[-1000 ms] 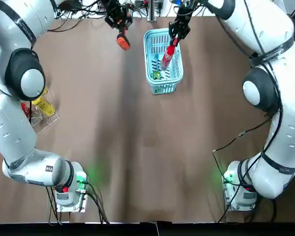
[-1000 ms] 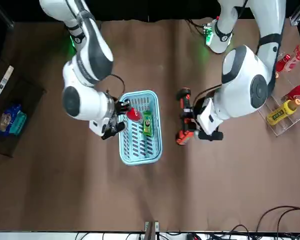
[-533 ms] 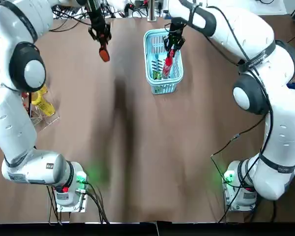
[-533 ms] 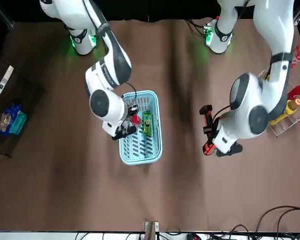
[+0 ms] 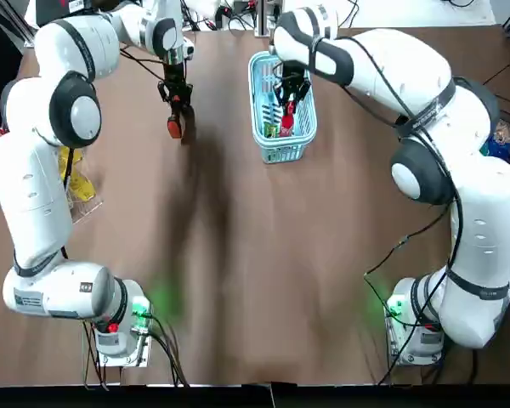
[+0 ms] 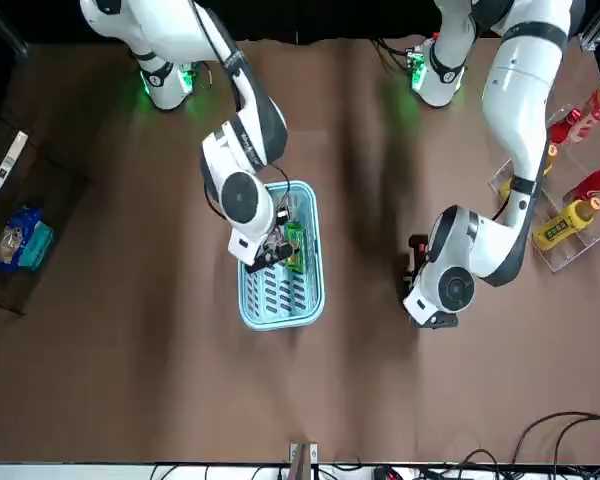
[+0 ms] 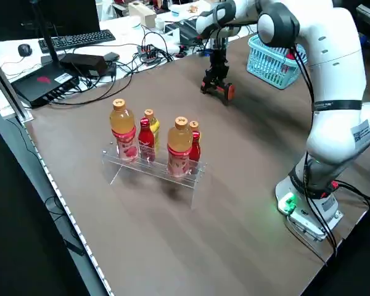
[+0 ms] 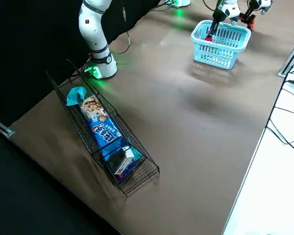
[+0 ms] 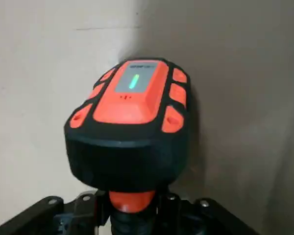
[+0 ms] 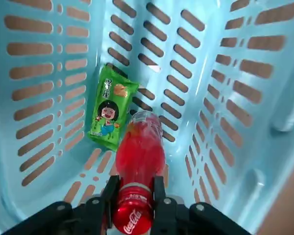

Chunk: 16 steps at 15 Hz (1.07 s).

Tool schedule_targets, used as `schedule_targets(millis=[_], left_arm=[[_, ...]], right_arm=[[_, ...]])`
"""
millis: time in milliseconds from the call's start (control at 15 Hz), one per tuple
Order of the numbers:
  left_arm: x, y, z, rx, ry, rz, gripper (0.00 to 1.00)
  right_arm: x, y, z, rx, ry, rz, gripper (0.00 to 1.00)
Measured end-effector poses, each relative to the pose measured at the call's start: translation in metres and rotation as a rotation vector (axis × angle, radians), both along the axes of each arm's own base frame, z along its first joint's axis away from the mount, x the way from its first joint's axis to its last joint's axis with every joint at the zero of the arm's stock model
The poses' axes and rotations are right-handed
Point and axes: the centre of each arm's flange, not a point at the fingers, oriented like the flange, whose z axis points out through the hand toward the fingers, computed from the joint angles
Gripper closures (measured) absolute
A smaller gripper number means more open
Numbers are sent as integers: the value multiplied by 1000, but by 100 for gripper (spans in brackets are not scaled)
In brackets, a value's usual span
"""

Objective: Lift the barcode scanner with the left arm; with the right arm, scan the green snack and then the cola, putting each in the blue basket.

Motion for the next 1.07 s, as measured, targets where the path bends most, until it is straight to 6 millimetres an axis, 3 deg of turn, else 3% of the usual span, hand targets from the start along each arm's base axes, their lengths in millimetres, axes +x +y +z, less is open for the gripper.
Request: schedule_targets(millis=[200,400,667,800,933,1067], left_arm=[[-3,4,-20,-21,-5,-31,63],[-6,14,-28,-43,6,-77,63],[-2,19,-22,-46,-7,-74,33],[4,21,-8,-50,-34,-70,15],[15,23,24,-59,-95,-66,0],[26,24,74,-64,-177,-64,0]], right_arm=[[-7,10,-14,-16,5,17,67],[-6,13,-14,-15,-15,20,67],[-5,12,-14,-15,-17,20,67],[-5,12,-14,-15,-20,18,55],[-3,11,-13,-14,-24,17,36],[-2,11,-11,-12,-30,15,19]])
